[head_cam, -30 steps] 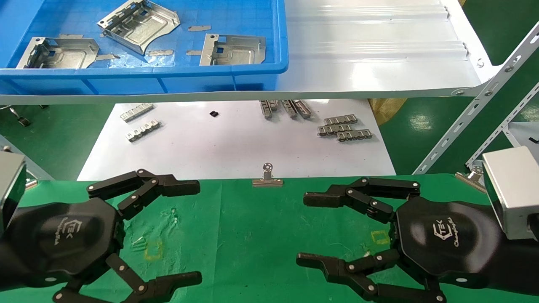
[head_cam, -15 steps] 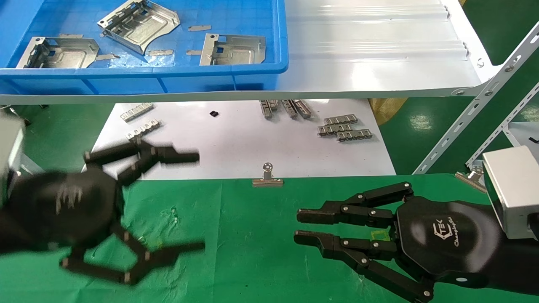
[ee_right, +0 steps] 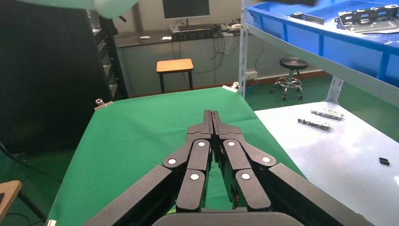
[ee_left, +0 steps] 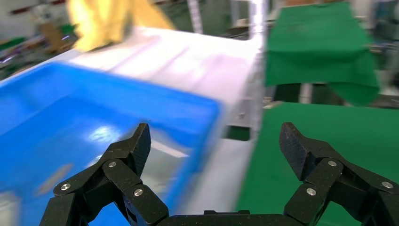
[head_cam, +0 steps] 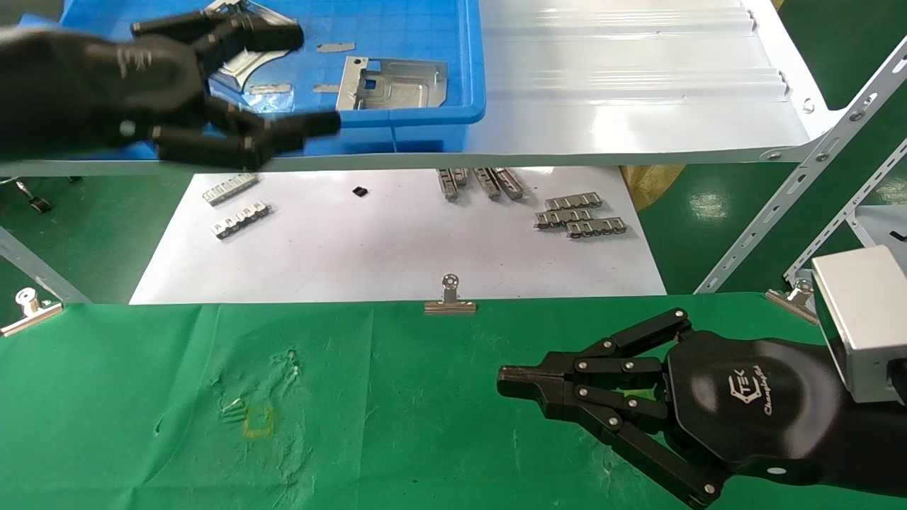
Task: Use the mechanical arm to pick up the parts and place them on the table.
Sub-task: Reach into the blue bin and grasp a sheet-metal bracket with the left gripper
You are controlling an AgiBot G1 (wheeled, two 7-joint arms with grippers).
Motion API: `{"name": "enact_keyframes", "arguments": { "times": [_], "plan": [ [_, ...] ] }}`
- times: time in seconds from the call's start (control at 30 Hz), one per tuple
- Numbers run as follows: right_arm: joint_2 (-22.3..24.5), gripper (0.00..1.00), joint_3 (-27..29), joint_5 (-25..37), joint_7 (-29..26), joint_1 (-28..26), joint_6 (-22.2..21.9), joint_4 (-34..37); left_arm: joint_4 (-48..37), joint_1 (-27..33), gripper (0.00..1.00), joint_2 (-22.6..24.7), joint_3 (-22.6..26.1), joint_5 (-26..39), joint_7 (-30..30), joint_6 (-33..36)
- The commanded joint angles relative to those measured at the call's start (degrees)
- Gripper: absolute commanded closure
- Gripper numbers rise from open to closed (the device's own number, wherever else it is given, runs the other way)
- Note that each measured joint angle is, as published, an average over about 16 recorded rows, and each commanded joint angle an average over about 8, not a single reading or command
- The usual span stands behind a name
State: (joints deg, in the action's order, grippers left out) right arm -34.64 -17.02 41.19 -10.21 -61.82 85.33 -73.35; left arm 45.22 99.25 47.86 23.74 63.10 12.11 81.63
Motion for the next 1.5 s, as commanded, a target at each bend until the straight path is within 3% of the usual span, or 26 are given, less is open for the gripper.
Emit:
{"name": "enact_keyframes", "arguments": {
  "times": [0.03,0.47,0.53,0.7,0.77,1.07,1.1,1.33,1.37,1.5],
  "plan": [
    [0.00,1.00,-0.01,0.00,0.00,0.00,0.00,0.00,-5.40,3.55,0.00,1.85,0.98,2.39,-0.79,-0.56],
    [0.02,1.00,-0.05,-0.03,0.02,-0.01,-0.02,0.00,-31.69,17.96,0.03,10.85,5.78,13.70,-5.81,-14.50],
    [0.02,1.00,-0.05,-0.03,0.03,-0.01,-0.02,0.00,-34.11,19.00,0.18,11.69,6.32,14.80,-6.78,-16.88],
    [0.03,1.00,-0.07,-0.05,0.03,-0.02,-0.03,0.00,-38.75,20.65,0.80,13.54,7.64,17.32,-8.40,-23.83],
    [0.03,1.00,-0.07,-0.05,0.04,-0.02,-0.03,0.00,-40.10,21.03,0.98,14.21,8.11,18.16,-8.76,-26.58],
    [0.04,0.99,-0.10,-0.07,0.05,-0.02,-0.04,0.00,-43.75,21.82,1.00,16.05,9.44,20.30,-8.87,-32.46],
    [0.04,0.93,-0.10,-0.07,0.05,-0.02,-0.04,0.00,-44.03,21.84,1.00,16.18,9.55,20.46,-8.77,-32.73],
    [0.05,0.07,-0.12,-0.08,0.06,-0.03,-0.05,0.00,-45.08,21.69,1.00,16.79,9.76,20.76,-8.22,-34.53],
    [0.05,0.01,-0.12,-0.09,0.06,-0.03,-0.05,0.00,-45.13,21.63,1.00,16.83,9.71,20.69,-8.20,-34.77],
    [0.06,0.00,-0.14,-0.09,0.07,-0.03,-0.06,0.00,-45.24,21.38,1.00,16.91,9.41,20.26,-8.04,-35.58]
  ]
}}
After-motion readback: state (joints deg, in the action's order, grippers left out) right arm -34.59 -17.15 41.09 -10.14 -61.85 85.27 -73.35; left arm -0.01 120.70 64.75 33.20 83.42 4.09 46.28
